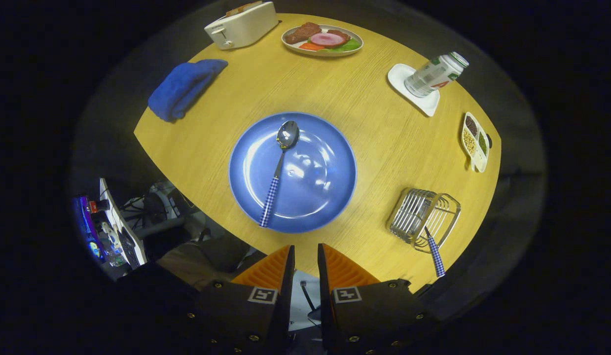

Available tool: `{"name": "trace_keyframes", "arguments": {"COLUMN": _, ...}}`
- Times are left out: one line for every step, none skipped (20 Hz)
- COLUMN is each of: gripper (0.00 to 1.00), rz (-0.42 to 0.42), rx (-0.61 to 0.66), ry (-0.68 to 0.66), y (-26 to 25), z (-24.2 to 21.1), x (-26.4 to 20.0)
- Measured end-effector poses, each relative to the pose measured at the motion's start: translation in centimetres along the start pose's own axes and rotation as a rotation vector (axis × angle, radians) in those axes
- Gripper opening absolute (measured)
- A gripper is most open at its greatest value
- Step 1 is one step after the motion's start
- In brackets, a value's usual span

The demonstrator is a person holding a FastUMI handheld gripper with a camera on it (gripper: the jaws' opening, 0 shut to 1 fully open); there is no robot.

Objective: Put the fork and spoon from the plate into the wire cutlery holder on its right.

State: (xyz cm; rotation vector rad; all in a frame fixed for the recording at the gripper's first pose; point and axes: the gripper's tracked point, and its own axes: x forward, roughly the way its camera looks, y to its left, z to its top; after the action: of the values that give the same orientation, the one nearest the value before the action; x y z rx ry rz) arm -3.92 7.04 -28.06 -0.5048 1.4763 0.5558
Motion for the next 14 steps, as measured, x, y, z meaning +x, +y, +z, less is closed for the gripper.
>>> {"name": "trace_keyframes", "arguments": {"gripper": 0.27, "rz": 0.017, "rx": -0.002, "ry": 0.002, "y": 0.8, "z": 0.1, "x": 0.3}}
{"name": "trace_keyframes", "arguments": {"gripper": 0.27, "rz": 0.022, "rx": -0.003, "ry": 0.004, "y": 1.4, "z": 0.2, "x": 0.6}}
{"name": "trace_keyframes", "arguments": {"gripper": 0.27, "rz": 0.017, "rx": -0.001, "ry": 0.003, "y": 1.6, "z": 0.5, "x": 0.9}}
{"name": "trace_keyframes", "arguments": {"gripper": 0.27, "rz": 0.016, "rx": 0.004, "ry": -0.002, "y": 1.9, "z": 0.8, "x": 1.2}}
{"name": "trace_keyframes", "arguments": {"gripper": 0.27, "rz": 0.022, "rx": 0.015, "ry": -0.008, "y": 2.2, "z": 1.2, "x": 1.4}}
{"name": "trace_keyframes", "arguments": {"gripper": 0.27, "rz": 0.025, "rx": 0.024, "ry": -0.008, "y": 2.5, "z": 1.4, "x": 1.9}}
{"name": "trace_keyframes", "arguments": {"gripper": 0.27, "rz": 0.026, "rx": 0.030, "ry": -0.009, "y": 2.8, "z": 1.5, "x": 2.3}}
{"name": "trace_keyframes", "arguments": {"gripper": 0.27, "rz": 0.028, "rx": 0.035, "ry": -0.011, "y": 3.0, "z": 1.8, "x": 2.7}}
{"name": "trace_keyframes", "arguments": {"gripper": 0.27, "rz": 0.031, "rx": 0.045, "ry": -0.010, "y": 3.3, "z": 2.0, "x": 3.2}}
{"name": "trace_keyframes", "arguments": {"gripper": 0.27, "rz": 0.035, "rx": 0.055, "ry": -0.013, "y": 3.5, "z": 2.2, "x": 3.6}}
{"name": "trace_keyframes", "arguments": {"gripper": 0.27, "rz": 0.042, "rx": 0.069, "ry": -0.013, "y": 3.7, "z": 2.3, "x": 4.0}}
{"name": "trace_keyframes", "arguments": {"gripper": 0.27, "rz": 0.056, "rx": 0.084, "ry": -0.012, "y": 4.3, "z": 2.7, "x": 4.5}}
{"name": "trace_keyframes", "arguments": {"gripper": 0.27, "rz": 0.064, "rx": 0.099, "ry": -0.011, "y": 4.5, "z": 2.8, "x": 4.8}}
{"name": "trace_keyframes", "arguments": {"gripper": 0.27, "rz": 0.066, "rx": 0.108, "ry": -0.015, "y": 4.4, "z": 2.5, "x": 4.8}}
